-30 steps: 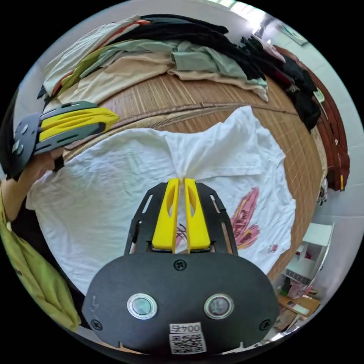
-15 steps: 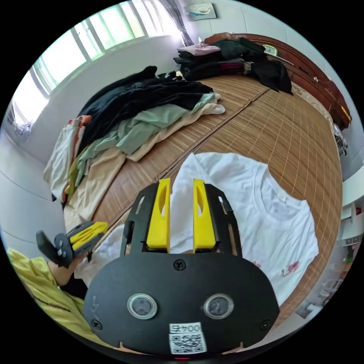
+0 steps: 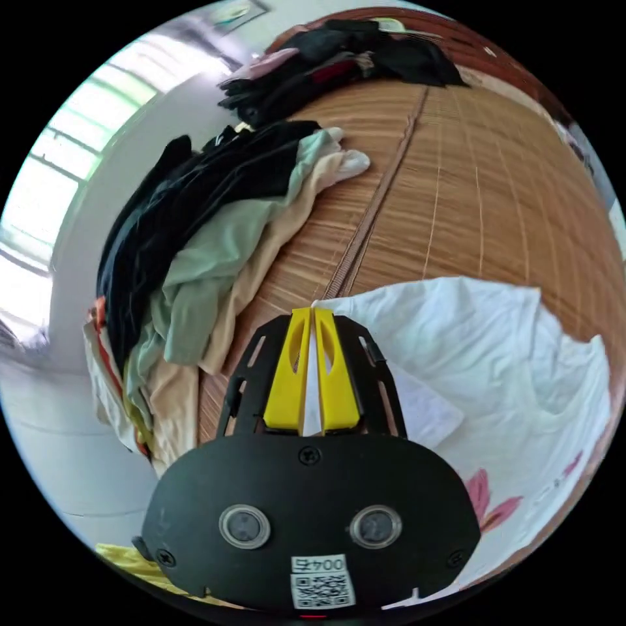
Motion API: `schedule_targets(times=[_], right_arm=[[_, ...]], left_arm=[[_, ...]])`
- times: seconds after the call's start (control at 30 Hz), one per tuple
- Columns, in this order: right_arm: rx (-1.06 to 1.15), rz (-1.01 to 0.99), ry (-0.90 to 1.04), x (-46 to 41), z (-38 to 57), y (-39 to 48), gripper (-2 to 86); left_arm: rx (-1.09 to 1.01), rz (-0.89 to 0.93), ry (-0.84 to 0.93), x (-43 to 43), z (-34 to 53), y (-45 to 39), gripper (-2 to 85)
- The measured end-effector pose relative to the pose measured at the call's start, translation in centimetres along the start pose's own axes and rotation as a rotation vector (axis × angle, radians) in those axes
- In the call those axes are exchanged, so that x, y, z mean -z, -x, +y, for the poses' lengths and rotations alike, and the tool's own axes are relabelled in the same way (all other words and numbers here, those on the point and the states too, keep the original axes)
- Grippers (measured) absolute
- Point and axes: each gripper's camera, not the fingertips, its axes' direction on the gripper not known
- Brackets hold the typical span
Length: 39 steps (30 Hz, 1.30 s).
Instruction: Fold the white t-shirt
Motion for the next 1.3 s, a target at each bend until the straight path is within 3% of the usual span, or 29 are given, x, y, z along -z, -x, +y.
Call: schedule_targets(times=[0.23, 0.4, 0.53, 0.63, 0.7, 0.77, 0.97, 1.2, 1.3], right_arm=[[0.082, -0.235, -0.189, 4.9, 3.5, -3.9, 9.8], [0.071, -0.054, -0.216, 8.1, 8.1, -7.0, 4.9], [0.15, 0.011, -0.185, 6.5, 11.9, -6.7, 0.1], [0.167, 0.153, -0.052, 2.9, 12.3, -6.2, -0.5], [0.17, 0.178, -0.117, 3.5, 13.2, -5.3, -0.6], [0.25, 0.173, -0.193, 5.1, 15.6, -2.6, -0.7], [0.518, 0.251, -0.16, 2.7, 26.4, 5.1, -0.7], [0.313, 0.276, -0.115, 4.4, 35.0, 4.7, -0.3], [0.224, 0.44, -0.089, 6.8, 42.7, 3.0, 0.8]], left_arm=[[0.004, -0.005, -0.006, 0.0, 0.3, 0.6, 0.4], [-0.001, -0.021, -0.005, -0.1, 0.5, 0.5, 0.3], [-0.007, -0.03, -0.005, -0.2, 0.7, 0.4, 0.4], [0.0, -0.028, -0.002, -0.3, 0.9, 0.5, 0.3], [0.01, -0.022, 0.002, -0.4, 1.1, 0.6, 0.3], [0.015, -0.019, 0.009, -0.5, 1.2, 0.7, 0.3], [0.018, -0.013, -0.001, -0.4, 1.9, 0.1, 0.3], [-0.01, 0.007, -0.006, -0.3, 2.8, -1.5, 0.4], [-0.085, 0.008, -0.055, 0.6, 3.7, -3.6, 0.5]])
